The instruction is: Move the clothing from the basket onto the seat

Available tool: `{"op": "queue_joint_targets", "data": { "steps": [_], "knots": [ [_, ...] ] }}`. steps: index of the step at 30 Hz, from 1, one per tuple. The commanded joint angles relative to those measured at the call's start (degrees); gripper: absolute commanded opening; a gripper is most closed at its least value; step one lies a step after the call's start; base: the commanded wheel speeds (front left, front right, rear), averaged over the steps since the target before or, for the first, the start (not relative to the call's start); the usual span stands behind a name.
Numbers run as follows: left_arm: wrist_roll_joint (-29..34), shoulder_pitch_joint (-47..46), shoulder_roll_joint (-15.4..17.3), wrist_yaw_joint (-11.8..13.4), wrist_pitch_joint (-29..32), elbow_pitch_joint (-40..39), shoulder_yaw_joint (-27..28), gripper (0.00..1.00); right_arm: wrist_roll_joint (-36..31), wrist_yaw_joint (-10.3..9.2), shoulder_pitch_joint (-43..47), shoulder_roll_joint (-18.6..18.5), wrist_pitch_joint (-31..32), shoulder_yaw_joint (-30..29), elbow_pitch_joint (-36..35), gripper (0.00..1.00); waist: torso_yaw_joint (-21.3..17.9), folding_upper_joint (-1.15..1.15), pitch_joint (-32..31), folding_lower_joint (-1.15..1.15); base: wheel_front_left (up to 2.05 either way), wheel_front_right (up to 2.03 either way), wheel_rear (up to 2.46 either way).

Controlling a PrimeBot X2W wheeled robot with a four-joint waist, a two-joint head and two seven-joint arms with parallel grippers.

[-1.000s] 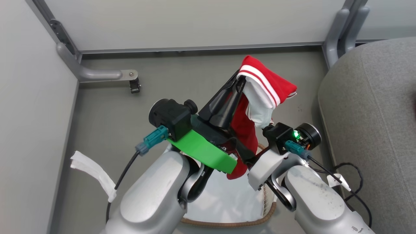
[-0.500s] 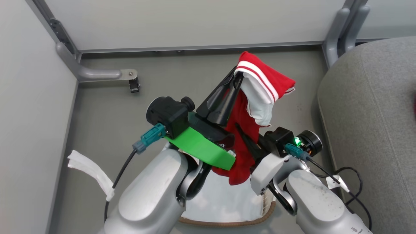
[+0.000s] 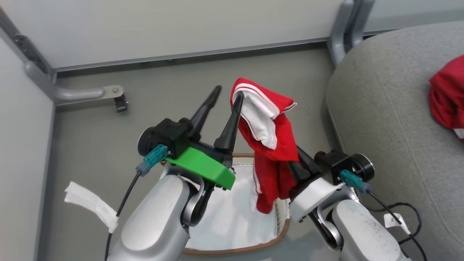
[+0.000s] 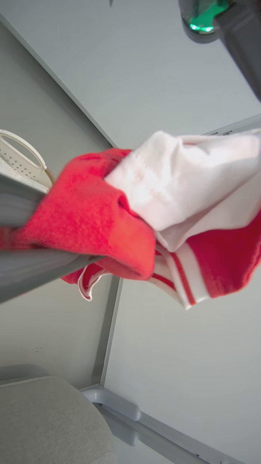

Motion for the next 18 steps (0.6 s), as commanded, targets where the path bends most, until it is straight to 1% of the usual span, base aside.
{"op": "queue_joint_targets", "data": {
  "steps": [1, 10, 18],
  "knots": [
    [0.72, 1.28, 0.18, -0.22, -0.03, 0.72, 0.76, 1.00, 0.10, -0.06, 1.11, -0.26, -0.28, -0.77, -1.32, 0.00, -2.75, 0.00, 0.27, 0.00, 0.00, 0.00, 0.00],
    [3.80, 4.71, 0.19, -1.31, -0.03, 3.94, 4.43, 1.00, 0.91, -0.06, 4.15, -0.25, -0.29, -5.45, -7.46, 0.00, -10.11, 0.00, 0.79, 0.00, 0.00, 0.00, 0.00],
    [6.48, 6.67, 0.20, -2.19, -0.03, 4.59, 6.75, 1.00, 2.74, -0.06, 5.12, -0.24, -0.28, -8.60, -9.80, 0.00, -18.64, 0.00, 2.01, 0.00, 0.00, 0.00, 0.00]
  ]
}}
